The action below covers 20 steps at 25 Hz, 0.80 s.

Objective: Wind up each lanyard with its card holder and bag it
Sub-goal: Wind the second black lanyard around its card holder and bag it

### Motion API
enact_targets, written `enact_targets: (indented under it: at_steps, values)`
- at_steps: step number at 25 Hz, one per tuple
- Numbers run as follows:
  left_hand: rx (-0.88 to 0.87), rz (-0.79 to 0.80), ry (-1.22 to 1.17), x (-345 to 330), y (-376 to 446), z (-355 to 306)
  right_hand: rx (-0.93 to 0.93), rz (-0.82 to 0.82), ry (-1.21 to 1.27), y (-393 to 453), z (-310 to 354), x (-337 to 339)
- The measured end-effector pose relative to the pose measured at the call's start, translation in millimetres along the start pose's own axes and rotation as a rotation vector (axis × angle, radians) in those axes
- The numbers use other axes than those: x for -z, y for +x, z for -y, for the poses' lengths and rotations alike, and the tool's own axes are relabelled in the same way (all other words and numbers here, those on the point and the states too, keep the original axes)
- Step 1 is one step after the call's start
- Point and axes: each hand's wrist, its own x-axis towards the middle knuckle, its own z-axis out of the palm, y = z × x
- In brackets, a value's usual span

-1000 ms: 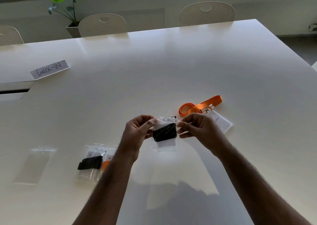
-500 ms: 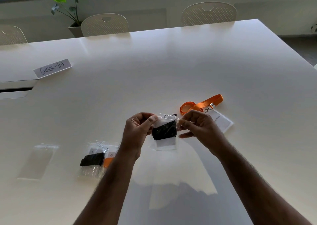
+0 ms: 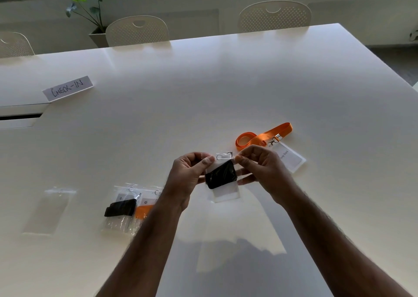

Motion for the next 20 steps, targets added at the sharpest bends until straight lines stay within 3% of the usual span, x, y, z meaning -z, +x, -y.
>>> enact_targets:
  at_steps: [8,20]
  values:
    - [-0.091,-0.086,0.062,-6.5,3.8,2.3,0.042,-0.056,-0.119,3.1,1.7,-7.4]
    - [-0.127,-0.055,0.122,-8.0,4.6,1.0,0.017,0.009,-0.004,4.1,-4.8,-8.1]
